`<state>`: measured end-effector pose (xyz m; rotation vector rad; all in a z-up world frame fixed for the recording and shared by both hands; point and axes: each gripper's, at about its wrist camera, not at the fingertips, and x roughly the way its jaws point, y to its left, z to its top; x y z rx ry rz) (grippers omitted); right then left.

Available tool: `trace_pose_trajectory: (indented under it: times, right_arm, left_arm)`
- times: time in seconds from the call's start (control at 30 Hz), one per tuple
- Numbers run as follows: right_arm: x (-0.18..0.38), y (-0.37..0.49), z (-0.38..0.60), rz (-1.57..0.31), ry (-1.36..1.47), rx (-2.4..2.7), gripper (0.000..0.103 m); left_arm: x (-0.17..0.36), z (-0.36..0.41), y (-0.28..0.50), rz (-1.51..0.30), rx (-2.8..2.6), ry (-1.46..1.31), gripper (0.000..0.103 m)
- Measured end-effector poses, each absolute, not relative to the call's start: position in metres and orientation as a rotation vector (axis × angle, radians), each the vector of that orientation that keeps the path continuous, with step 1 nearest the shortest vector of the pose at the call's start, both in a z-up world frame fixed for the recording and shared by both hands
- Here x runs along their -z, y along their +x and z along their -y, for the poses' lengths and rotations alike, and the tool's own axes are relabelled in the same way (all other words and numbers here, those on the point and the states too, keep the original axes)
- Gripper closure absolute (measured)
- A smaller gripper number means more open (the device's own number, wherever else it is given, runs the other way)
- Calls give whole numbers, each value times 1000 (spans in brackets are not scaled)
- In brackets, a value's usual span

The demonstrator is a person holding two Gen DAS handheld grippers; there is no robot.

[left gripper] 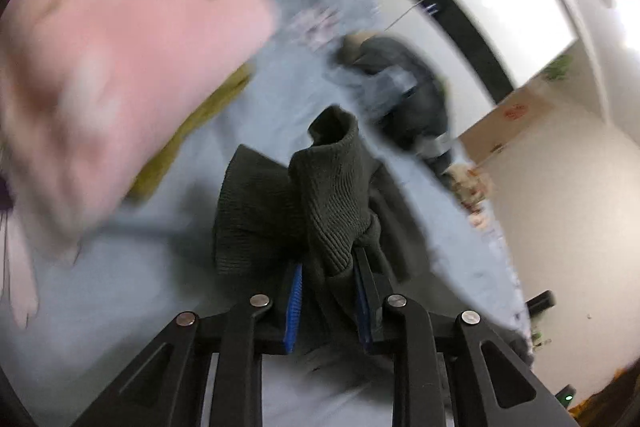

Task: Fold clothes

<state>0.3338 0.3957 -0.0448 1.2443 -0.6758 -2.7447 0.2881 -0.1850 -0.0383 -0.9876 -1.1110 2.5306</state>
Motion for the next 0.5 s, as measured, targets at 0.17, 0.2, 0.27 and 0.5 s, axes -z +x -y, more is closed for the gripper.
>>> trace_pose_trajectory:
  times: [0.17,0.2,0.27,0.5]
  right_arm:
    - [45,333,-396,646,1255,2733,52]
    - [45,332,-395,636,1260,2732,52]
    - [45,330,-394,627,1268,2733,52]
    - [45,332,-394,635,1275,2732,52]
  left_arm:
    - [60,197,301,1179,-2470,-1028,79]
    - [64,200,303,1193,-2458,-1036,79]
    - [72,205,308,1220,-2432,-1051,79]
    - [58,213,290,1198,-2518,-1052,71]
